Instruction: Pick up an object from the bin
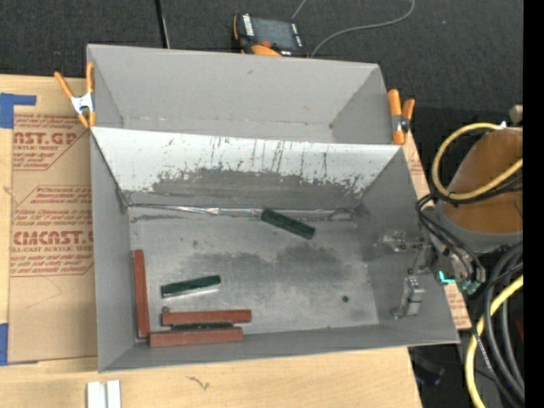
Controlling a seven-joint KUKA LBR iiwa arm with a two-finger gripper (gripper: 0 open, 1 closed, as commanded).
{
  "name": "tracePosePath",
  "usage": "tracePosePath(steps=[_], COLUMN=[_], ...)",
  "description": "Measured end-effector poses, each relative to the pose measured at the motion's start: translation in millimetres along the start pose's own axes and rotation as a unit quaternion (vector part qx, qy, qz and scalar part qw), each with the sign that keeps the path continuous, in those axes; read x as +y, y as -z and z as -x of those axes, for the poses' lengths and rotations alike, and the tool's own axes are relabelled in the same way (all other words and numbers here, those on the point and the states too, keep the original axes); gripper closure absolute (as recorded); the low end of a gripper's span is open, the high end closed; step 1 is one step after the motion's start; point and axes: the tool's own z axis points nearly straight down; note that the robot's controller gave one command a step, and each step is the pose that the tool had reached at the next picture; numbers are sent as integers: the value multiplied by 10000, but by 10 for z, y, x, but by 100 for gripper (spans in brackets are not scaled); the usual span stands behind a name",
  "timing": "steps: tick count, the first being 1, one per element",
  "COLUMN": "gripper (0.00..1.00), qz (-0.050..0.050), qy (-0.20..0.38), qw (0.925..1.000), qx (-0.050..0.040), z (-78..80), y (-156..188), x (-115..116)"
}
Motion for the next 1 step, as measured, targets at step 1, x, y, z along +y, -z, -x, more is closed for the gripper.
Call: tracePosePath(steps=[1], gripper=[0], qz=[15], qy=[-9], qw=[10000], qx=[-55], z=[722], y=[-309], x=[684])
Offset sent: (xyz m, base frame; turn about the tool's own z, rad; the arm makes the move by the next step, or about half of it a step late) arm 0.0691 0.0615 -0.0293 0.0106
